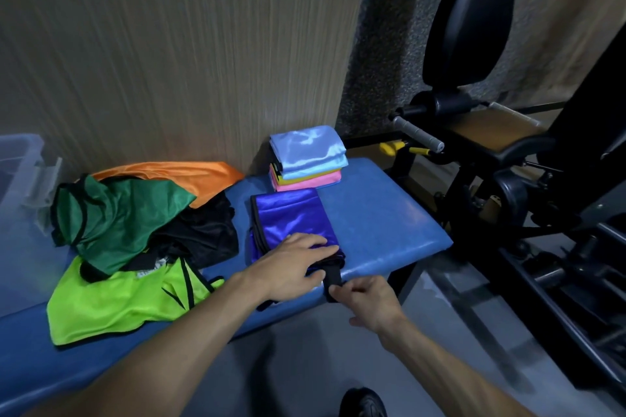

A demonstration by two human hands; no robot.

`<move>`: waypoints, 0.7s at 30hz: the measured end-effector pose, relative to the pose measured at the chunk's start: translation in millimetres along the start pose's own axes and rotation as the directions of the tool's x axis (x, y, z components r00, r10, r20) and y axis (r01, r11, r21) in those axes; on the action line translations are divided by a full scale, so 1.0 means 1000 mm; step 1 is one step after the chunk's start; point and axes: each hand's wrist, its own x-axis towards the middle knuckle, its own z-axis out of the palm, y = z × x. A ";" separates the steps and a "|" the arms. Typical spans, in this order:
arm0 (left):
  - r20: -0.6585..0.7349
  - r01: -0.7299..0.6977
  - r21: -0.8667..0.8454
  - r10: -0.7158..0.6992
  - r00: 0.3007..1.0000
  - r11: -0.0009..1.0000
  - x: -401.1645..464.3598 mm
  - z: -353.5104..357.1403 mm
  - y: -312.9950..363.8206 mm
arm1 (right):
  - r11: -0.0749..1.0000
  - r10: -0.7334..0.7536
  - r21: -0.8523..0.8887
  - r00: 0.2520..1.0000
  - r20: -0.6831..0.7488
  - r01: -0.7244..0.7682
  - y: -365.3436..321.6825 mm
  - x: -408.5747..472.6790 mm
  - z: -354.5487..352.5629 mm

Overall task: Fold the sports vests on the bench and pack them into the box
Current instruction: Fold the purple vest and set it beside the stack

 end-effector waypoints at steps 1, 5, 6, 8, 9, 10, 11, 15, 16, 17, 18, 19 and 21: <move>0.013 -0.004 0.001 0.004 1.000 1.000 0.001 0.000 -0.001 | 1.000 -0.016 0.003 1.000 0.000 0.016 0.001 0.000 -0.002; 0.036 -0.022 0.024 0.021 0.999 0.999 0.002 0.000 -0.003 | 0.986 -0.058 0.161 0.997 0.054 0.048 0.000 -0.004 -0.010; 0.043 -0.017 0.028 0.016 0.999 0.999 0.002 0.000 -0.003 | 0.973 -0.075 0.222 0.994 0.077 0.056 0.000 -0.005 -0.009; 0.055 -0.011 0.034 0.009 0.998 0.999 0.002 -0.001 -0.003 | 0.946 -0.097 0.317 0.990 0.099 0.061 -0.002 -0.007 -0.007; 0.052 -0.012 0.037 0.010 0.999 0.999 0.001 -0.001 -0.003 | 0.937 -0.102 0.345 0.989 0.105 0.060 -0.003 -0.008 -0.006; 0.044 -0.017 0.039 0.016 0.999 0.999 0.001 -0.002 -0.002 | 0.930 -0.107 0.362 0.988 0.111 0.060 -0.005 -0.008 -0.005; 0.034 -0.022 0.032 0.021 0.999 0.999 0.000 -0.003 0.000 | 0.927 -0.113 0.370 0.986 0.119 0.062 -0.006 -0.008 -0.004; -0.036 -0.029 -0.055 0.027 0.999 0.998 -0.005 -0.008 0.004 | 0.923 -0.104 0.383 0.983 0.150 0.039 -0.009 -0.012 0.002; -0.047 -0.027 -0.060 0.024 0.999 0.998 -0.007 -0.007 0.004 | 0.917 -0.104 0.397 0.983 0.149 0.036 -0.009 -0.013 0.003; -0.054 -0.022 -0.060 0.018 0.998 0.998 -0.009 -0.005 0.001 | 0.908 -0.108 0.418 0.984 0.141 0.040 -0.010 -0.015 0.004; -0.059 -0.018 -0.057 0.015 0.998 0.998 -0.010 -0.002 -0.002 | 0.896 -0.117 0.441 0.985 0.125 0.050 -0.011 -0.016 0.005; -0.067 -0.017 -0.057 0.014 0.998 0.998 -0.010 0.000 -0.004 | 0.884 -0.125 0.462 0.987 0.101 0.065 -0.013 -0.016 0.006; -0.078 -0.025 -0.054 0.021 0.997 0.998 -0.009 0.003 -0.006 | 0.864 -0.128 0.495 0.991 0.046 0.088 -0.021 -0.011 0.005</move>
